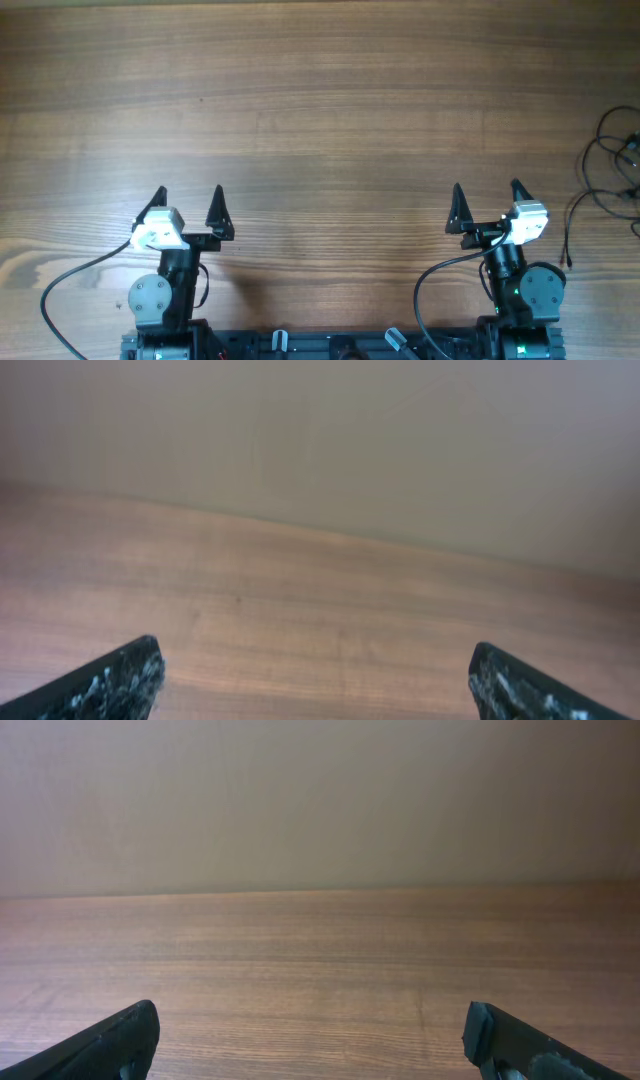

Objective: Untangle cables

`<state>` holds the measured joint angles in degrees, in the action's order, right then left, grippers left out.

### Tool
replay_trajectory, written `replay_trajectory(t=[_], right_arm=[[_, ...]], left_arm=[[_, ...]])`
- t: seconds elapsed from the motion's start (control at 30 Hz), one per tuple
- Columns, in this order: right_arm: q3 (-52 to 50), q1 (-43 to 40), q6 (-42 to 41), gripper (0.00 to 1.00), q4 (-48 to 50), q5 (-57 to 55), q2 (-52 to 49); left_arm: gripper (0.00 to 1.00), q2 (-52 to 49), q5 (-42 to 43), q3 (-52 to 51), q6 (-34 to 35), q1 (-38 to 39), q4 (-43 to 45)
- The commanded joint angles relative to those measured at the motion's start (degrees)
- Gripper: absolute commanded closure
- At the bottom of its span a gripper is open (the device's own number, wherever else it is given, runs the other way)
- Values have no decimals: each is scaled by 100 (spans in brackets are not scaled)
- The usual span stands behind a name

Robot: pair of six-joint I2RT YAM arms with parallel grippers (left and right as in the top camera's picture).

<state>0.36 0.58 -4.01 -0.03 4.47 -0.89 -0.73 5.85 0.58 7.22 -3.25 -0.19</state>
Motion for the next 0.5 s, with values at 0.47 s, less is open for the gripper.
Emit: replay_trajectory(t=[0.47], right_arm=[[-4, -28, -59, 0, 17, 24, 61]], left_arm=[[0, 52, 426, -24, -1088, 42, -348]])
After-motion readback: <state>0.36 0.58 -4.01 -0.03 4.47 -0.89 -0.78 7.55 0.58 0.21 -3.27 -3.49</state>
